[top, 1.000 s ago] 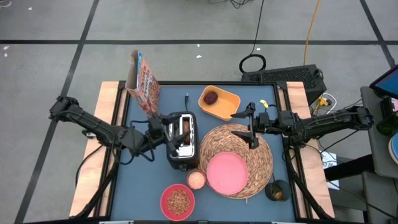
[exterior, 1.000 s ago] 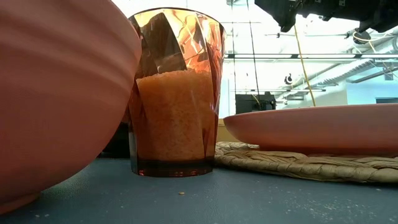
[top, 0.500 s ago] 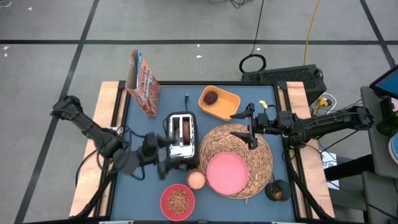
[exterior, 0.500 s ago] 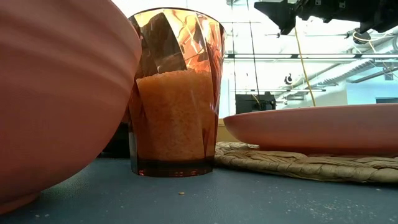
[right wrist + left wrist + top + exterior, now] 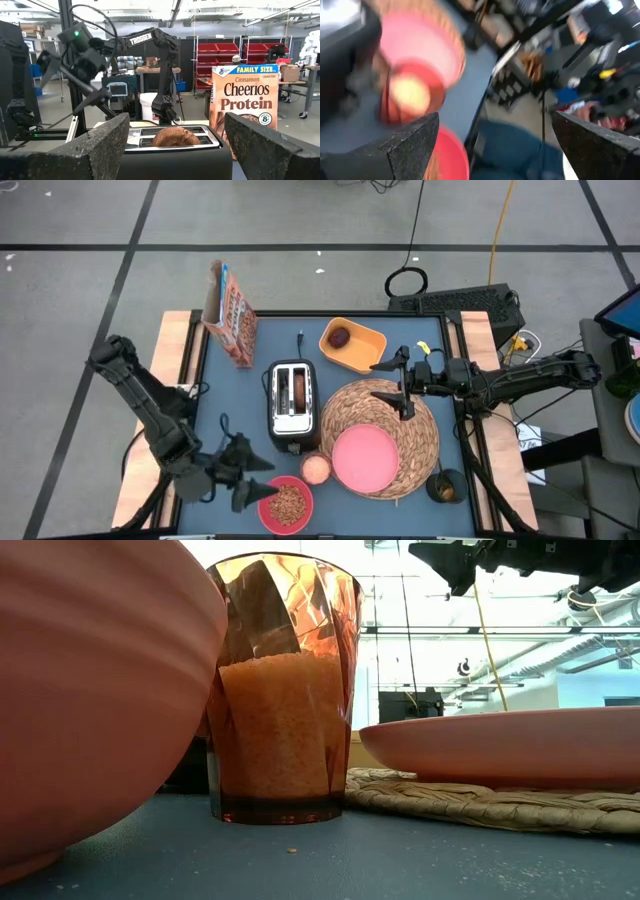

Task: Arrange a breakfast setting
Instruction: Put the orange bowl on the table mat

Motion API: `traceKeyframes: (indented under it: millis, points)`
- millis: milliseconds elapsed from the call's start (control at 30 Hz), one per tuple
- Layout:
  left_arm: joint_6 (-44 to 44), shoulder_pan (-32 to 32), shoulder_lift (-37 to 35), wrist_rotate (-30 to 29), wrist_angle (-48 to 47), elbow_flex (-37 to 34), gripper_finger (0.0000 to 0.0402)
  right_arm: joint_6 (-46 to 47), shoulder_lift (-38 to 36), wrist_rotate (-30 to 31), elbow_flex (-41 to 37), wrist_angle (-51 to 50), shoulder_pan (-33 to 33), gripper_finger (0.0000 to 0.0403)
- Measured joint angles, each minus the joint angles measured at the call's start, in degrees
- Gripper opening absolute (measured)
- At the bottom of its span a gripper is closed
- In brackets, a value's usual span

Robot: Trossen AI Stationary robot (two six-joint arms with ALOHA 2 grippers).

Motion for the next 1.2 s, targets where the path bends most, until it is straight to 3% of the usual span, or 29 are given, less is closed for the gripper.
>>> traceKeyframes:
  millis: [267, 400, 667, 900, 1200]
  points:
    - [-22.5, 0.4, 3.3, 16.6, -14.4, 0.0, 0.0392, 0.0, 0.0, 0.0, 0.0, 0.0, 0.0, 0.0320]
    - [-27.4, 0.6, 5.1, 20.1, -19.8, 0.0, 0.0392, -0.1, 0.0, 0.0, 0.0, 0.0, 0.0, 0.0320]
    - [-28.8, 3.5, 10.5, 20.1, -21.1, 0.0, 0.0392, -0.2, 0.0, 0.0, 0.0, 0.0, 0.0, 0.0320]
    - [-28.8, 5.8, 15.2, 25.9, -20.8, 0.0, 0.0392, -0.2, 0.0, 0.0, 0.0, 0.0, 0.0, 0.0320]
    - [-27.5, 7.2, 19.1, 27.9, -17.8, -0.1, 0.0388, -0.2, 0.0, 0.0, 0.0, 0.0, 0.0, 0.0320]
